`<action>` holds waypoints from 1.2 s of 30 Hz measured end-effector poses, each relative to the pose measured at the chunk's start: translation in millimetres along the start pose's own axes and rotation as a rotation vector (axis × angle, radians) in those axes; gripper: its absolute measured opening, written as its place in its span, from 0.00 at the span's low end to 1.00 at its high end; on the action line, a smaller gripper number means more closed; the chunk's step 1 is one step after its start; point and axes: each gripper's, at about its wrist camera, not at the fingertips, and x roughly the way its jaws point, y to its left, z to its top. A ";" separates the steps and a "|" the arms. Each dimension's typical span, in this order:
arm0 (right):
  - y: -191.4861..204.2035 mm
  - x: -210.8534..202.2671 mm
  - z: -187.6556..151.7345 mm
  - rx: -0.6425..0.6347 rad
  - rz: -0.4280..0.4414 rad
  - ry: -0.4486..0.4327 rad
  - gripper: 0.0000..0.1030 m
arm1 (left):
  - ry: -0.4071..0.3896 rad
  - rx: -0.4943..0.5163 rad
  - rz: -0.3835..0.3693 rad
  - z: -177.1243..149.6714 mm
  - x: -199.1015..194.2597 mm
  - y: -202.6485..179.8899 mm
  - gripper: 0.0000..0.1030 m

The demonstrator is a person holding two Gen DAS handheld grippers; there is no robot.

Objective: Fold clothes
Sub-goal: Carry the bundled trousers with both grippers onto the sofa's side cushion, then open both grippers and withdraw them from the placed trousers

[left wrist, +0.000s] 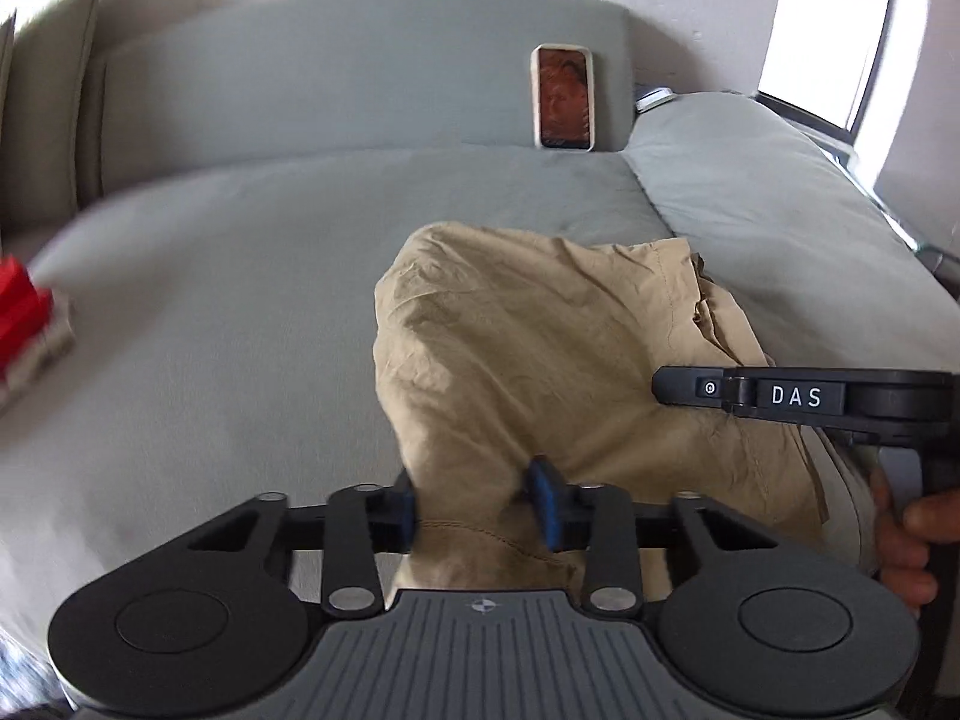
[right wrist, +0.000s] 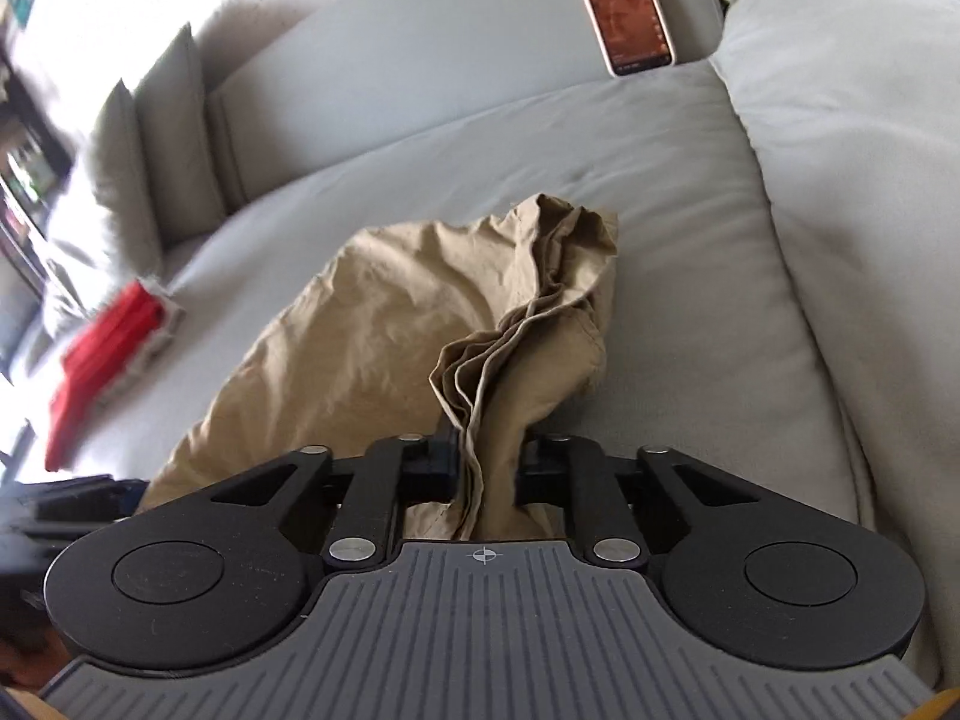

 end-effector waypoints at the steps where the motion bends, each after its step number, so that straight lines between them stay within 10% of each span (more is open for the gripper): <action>1: -1.7 -5.5 1.8 -0.001 0.012 -0.005 0.12 | -0.011 0.010 -0.001 2.6 -4.8 -8.1 0.25; 16: -131.3 -191.6 59.8 0.093 -0.331 -0.393 0.11 | -0.162 0.191 -0.315 109.6 24.6 -209.5 0.25; 19: -180.4 -188.1 70.7 0.170 -0.410 -0.374 0.12 | -0.097 0.197 -0.272 108.0 71.6 -235.8 0.35; 21: -205.2 -174.9 69.0 0.226 -0.425 -0.320 0.20 | -0.067 0.214 -0.212 100.2 97.4 -249.2 0.60; 27: -223.0 -168.5 66.1 0.276 -0.433 -0.252 0.61 | -0.064 0.249 -0.165 90.1 54.5 -223.8 0.66; 36: -127.5 -275.9 54.0 0.277 -0.234 -0.403 0.85 | -0.093 0.151 -0.161 85.9 -60.9 -152.9 0.90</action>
